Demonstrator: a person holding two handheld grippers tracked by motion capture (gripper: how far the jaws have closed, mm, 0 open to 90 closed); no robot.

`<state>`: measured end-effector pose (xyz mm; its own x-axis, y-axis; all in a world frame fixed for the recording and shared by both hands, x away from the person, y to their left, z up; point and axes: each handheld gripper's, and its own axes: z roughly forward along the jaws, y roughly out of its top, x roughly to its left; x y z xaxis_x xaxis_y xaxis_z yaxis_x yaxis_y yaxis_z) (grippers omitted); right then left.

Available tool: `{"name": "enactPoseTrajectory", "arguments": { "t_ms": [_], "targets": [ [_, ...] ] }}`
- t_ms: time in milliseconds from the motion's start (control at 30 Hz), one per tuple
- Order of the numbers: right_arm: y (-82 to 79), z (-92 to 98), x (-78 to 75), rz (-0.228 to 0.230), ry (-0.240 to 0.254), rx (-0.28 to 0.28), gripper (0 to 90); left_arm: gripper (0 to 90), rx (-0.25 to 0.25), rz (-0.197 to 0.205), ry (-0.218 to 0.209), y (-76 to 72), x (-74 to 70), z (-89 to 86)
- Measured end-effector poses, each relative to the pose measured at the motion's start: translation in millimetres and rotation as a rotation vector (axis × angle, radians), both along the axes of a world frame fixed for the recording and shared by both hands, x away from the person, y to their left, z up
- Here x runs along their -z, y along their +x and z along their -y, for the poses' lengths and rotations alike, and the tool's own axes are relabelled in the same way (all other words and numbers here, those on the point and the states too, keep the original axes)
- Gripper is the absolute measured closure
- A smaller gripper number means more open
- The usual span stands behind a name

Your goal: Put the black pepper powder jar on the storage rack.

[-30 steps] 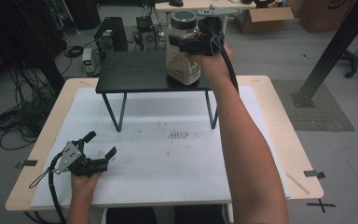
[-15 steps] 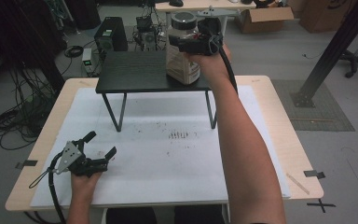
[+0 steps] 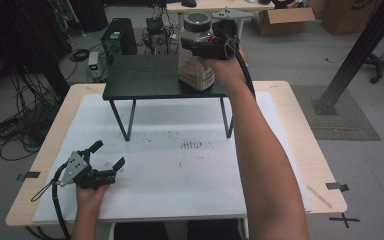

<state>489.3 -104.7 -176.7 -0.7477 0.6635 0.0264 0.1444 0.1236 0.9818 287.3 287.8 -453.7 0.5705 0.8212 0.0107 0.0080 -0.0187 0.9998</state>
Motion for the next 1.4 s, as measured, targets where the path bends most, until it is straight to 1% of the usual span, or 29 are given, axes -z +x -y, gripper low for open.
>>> {"name": "enactPoseTrajectory", "arguments": {
  "t_ms": [167, 233, 333, 433, 667, 833, 867, 933, 1100, 1267, 1400],
  "targets": [
    [-0.4, 0.9, -0.3, -0.005, -0.006, -0.003, 19.8, 0.2, 0.0, 0.0, -0.001, 0.0, 0.0, 0.0],
    [-0.6, 1.0, -0.2, -0.002, -0.004, -0.001, 14.6, 0.2, 0.0, 0.0, 0.0, 0.0, 0.0, 0.0],
    [-0.8, 1.0, 0.4, -0.001, -0.007, 0.004, 9.6, 0.2, 0.001, 0.001, 0.0, 0.0, 0.0, 0.1],
    [-1.5, 1.3, 0.8, -0.007, -0.008, 0.007, 7.7, 0.2, 0.0, 0.002, 0.001, -0.2, 0.0, 0.1],
    [-5.0, 4.4, -1.6, -0.004, 0.014, 0.008, 4.9, 0.2, -0.001, 0.003, 0.001, -0.1, 0.1, 0.2],
    [-6.7, 6.2, 0.4, -0.011, 0.019, 0.016, 0.6, 0.2, -0.001, 0.004, 0.001, -0.2, 0.1, 0.3],
    [-7.1, 6.5, 1.1, -0.011, 0.029, 0.013, 0.0, 0.2, -0.001, 0.004, 0.002, -0.2, 0.1, 0.3],
    [-8.2, 7.9, 2.1, -0.005, 0.037, 0.0, 0.0, 0.2, 0.0, 0.005, 0.003, -0.2, 0.1, 0.3],
    [-13.2, 14.9, 1.6, 0.008, 0.06, 0.013, 0.0, 0.2, -0.001, 0.005, 0.003, -0.3, 0.1, 0.5],
    [-19.5, 25.5, 1.3, 0.016, 0.067, 0.015, 0.0, 0.2, -0.001, 0.004, 0.003, -0.1, 0.0, 0.4],
    [-25.6, 33.1, 1.9, 0.025, 0.063, 0.011, 0.0, 0.2, -0.001, 0.004, 0.004, -0.2, 0.0, 0.4]
  ]
}}
